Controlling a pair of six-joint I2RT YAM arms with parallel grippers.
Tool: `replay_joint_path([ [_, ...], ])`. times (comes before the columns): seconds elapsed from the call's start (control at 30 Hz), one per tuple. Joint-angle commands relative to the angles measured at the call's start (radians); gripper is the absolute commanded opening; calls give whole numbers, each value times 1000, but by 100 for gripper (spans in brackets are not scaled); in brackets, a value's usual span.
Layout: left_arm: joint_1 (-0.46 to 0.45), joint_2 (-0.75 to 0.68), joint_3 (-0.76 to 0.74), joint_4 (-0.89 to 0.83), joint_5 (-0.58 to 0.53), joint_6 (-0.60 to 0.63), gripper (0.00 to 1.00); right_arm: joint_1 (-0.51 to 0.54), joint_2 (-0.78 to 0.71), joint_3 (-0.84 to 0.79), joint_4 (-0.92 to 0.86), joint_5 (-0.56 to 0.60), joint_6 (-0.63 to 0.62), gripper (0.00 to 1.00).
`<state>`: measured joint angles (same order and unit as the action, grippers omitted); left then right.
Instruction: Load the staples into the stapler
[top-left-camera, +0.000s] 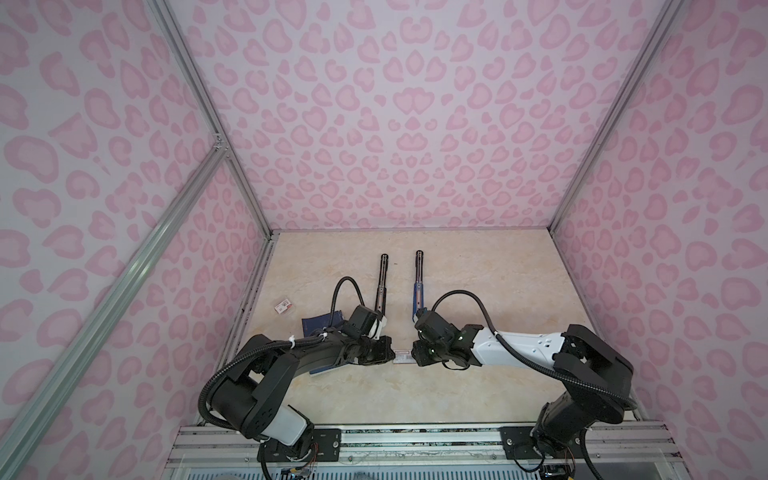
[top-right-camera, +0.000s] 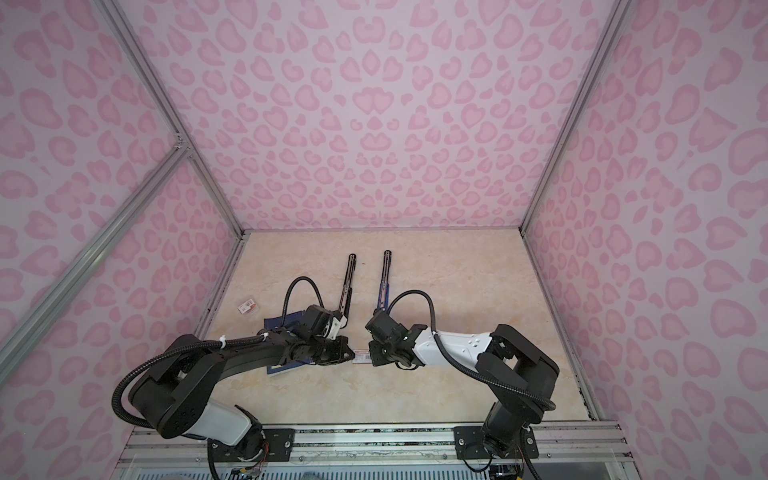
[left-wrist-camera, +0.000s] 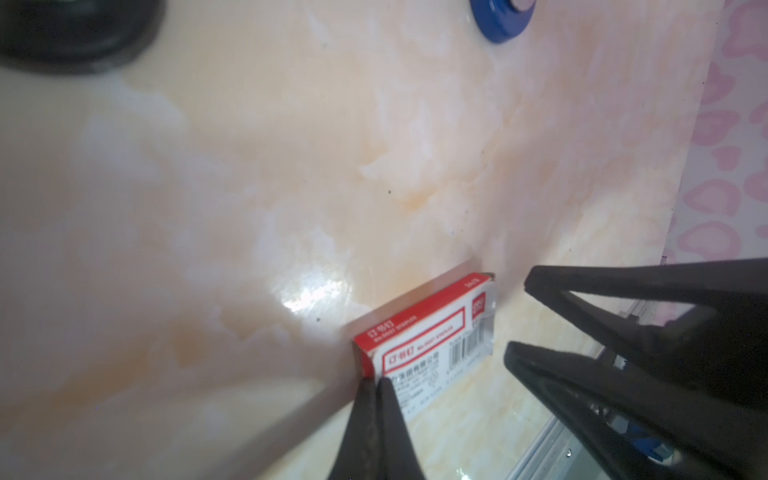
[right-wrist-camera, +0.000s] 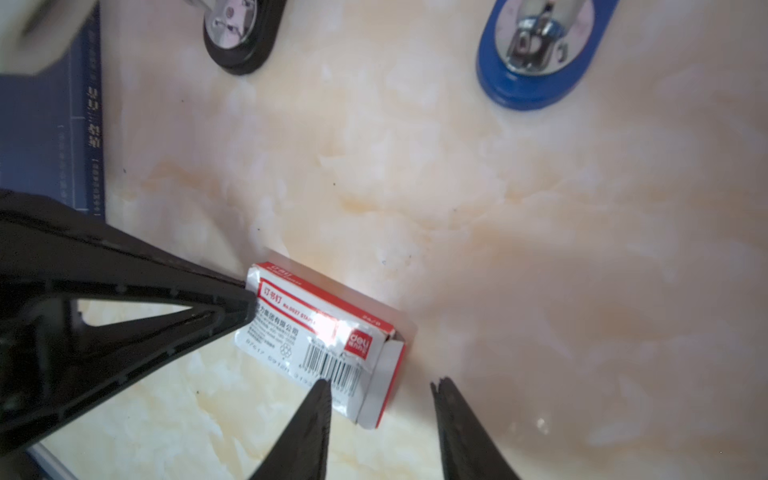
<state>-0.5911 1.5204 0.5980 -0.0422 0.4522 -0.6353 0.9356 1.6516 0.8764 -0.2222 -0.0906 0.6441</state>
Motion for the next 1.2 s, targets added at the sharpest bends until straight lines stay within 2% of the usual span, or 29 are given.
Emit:
replay_joint_path([
  [0.0, 1, -5, -2, -11, -4, -3, 3, 6, 25, 6, -8, 18, -1, 40],
  [0.23, -1, -6, -3, -13, -7, -2, 3, 7, 28, -3, -56, 69, -19, 31],
  [0.6, 0, -5, -1, -13, -7, -1, 3, 5, 27, -9, -101, 118, -35, 28],
  [0.7, 0, -4, -2, -15, -7, -1, 3, 6, 9, -3, -103, 115, -32, 30],
  [0.83, -1, -8, -4, -15, -7, -3, 3, 7, -27, -1, -72, 76, -26, 40],
  [0.93, -1, -9, -3, -16, -7, -3, 3, 9, -33, 3, -48, 49, -25, 44],
  [1.17, -3, -7, 3, -15, -4, -4, 3, 24, 27, 36, -34, 34, -22, 43],
])
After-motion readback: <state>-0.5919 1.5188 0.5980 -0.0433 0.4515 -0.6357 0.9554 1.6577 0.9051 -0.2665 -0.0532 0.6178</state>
